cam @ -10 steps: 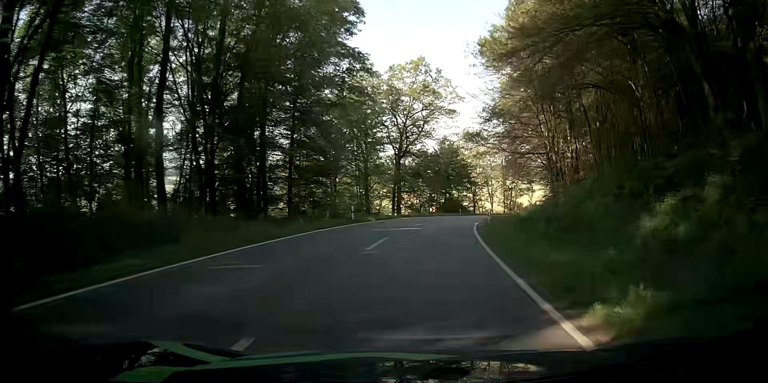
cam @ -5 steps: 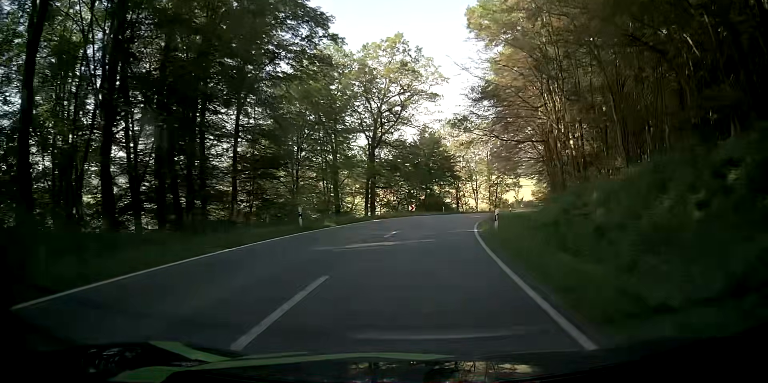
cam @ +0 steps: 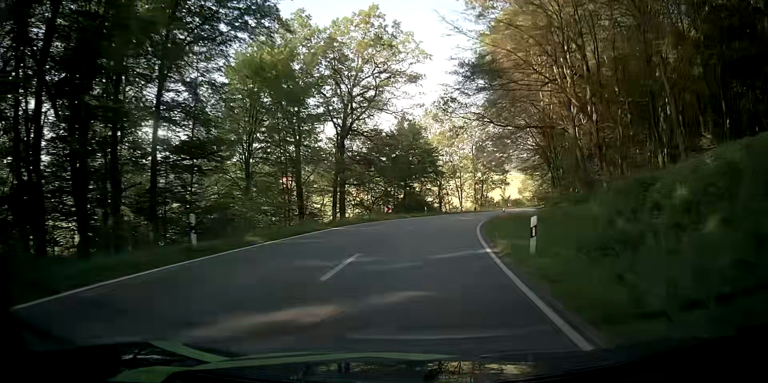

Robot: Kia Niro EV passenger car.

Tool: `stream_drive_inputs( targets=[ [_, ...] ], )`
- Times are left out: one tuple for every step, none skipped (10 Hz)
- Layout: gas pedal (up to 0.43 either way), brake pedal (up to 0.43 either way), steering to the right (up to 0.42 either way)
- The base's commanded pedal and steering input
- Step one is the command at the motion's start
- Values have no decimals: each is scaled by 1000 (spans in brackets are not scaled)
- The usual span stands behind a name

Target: Follow the waypoints while adhering to traffic rules and regulations

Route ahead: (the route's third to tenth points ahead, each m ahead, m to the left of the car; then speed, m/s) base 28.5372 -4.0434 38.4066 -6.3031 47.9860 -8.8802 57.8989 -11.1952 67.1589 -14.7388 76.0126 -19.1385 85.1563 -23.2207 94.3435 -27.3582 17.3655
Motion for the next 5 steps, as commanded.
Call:
stream_drive_inputs(
  targets=[
    [87, 0, 26],
    [87, 0, 26],
    [87, 0, 26],
    [87, 0, 27],
    [98, 0, 27]
  ],
)
